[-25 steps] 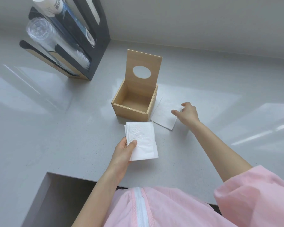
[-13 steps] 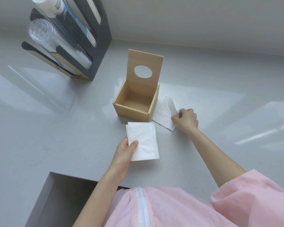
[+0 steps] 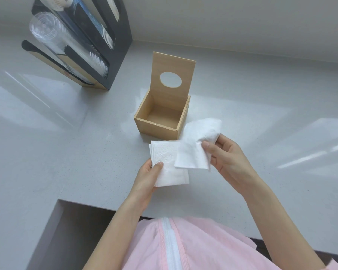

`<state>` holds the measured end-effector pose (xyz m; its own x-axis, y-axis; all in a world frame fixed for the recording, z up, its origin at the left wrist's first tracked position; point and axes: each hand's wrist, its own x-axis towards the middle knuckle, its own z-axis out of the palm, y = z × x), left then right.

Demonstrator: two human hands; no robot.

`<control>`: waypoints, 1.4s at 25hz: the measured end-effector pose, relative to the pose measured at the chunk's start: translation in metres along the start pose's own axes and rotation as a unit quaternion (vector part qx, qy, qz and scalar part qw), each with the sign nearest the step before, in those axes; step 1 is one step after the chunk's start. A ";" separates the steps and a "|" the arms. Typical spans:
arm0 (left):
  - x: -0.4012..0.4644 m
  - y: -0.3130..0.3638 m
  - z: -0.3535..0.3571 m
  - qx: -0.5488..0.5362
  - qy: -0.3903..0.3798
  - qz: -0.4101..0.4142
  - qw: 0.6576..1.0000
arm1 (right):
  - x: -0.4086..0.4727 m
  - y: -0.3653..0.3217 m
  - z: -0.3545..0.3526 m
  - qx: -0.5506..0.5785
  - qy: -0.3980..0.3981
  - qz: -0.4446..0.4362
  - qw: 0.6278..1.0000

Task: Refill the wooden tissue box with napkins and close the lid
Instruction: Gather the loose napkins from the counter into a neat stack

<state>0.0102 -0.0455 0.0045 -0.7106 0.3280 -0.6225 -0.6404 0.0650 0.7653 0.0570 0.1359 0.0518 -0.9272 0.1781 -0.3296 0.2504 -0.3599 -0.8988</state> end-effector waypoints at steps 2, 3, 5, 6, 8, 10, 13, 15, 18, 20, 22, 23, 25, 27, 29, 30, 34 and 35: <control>0.000 -0.001 -0.001 0.001 -0.013 0.004 1.000 | -0.001 0.004 0.009 0.018 -0.053 0.034 0.998; -0.001 -0.001 -0.001 0.003 -0.023 0.010 1.000 | 0.000 0.010 0.014 -0.012 -0.061 0.053 0.997; -0.001 -0.001 -0.002 0.000 -0.036 0.012 0.999 | 0.005 0.027 0.022 -0.114 -0.036 0.080 0.990; -0.001 0.000 -0.002 -0.003 -0.035 0.010 0.999 | 0.007 0.035 0.023 -0.165 -0.009 0.086 0.982; -0.003 0.000 -0.001 -0.008 -0.029 0.004 1.000 | 0.010 0.048 0.026 -0.236 0.040 0.089 0.967; -0.004 0.000 -0.001 -0.010 -0.026 -0.001 1.000 | 0.011 0.051 0.027 -0.284 0.054 0.090 0.953; -0.004 -0.001 -0.001 -0.012 -0.028 -0.003 1.000 | 0.011 0.045 0.028 -0.318 0.034 0.087 0.943; -0.003 -0.001 -0.001 -0.030 -0.020 -0.012 0.999 | 0.010 0.042 0.028 -0.325 0.020 0.085 0.942; -0.002 -0.001 -0.001 -0.061 -0.014 -0.032 0.998 | 0.009 0.043 0.029 -0.337 0.011 0.080 0.938; -0.002 -0.001 -0.002 -0.069 -0.016 -0.035 0.997 | 0.010 0.045 0.030 -0.342 0.011 0.075 0.937; -0.003 -0.002 -0.003 -0.067 -0.021 -0.029 0.997 | 0.010 0.046 0.030 -0.343 0.010 0.074 0.936; -0.004 -0.003 -0.003 -0.056 -0.021 -0.021 0.998 | 0.010 0.047 0.030 -0.343 0.009 0.075 0.936; -0.004 -0.004 -0.003 -0.029 -0.014 -0.008 0.999 | 0.010 0.047 0.029 -0.342 0.008 0.081 0.936; -0.005 -0.005 -0.002 -0.015 -0.011 0.000 1.000 | 0.011 0.048 0.027 -0.344 0.016 0.081 0.935; -0.005 -0.005 -0.002 -0.013 -0.012 0.008 1.000 | 0.010 0.048 0.027 -0.344 0.041 0.071 0.935; -0.005 -0.005 -0.003 -0.018 -0.011 0.012 1.000 | 0.010 0.047 0.028 -0.337 0.059 0.067 0.937; -0.004 -0.002 -0.006 -0.070 -0.015 0.031 0.997 | 0.003 0.049 0.029 -0.270 0.088 0.118 0.951; -0.004 -0.001 -0.007 -0.087 -0.022 0.035 0.995 | 0.001 0.051 0.030 -0.239 0.074 0.147 0.957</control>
<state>0.0120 -0.0533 0.0053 -0.7446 0.3669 -0.5576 -0.6327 -0.1220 0.7647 0.0603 0.0905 0.0139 -0.7558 0.2744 -0.5945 0.6265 0.0390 -0.7785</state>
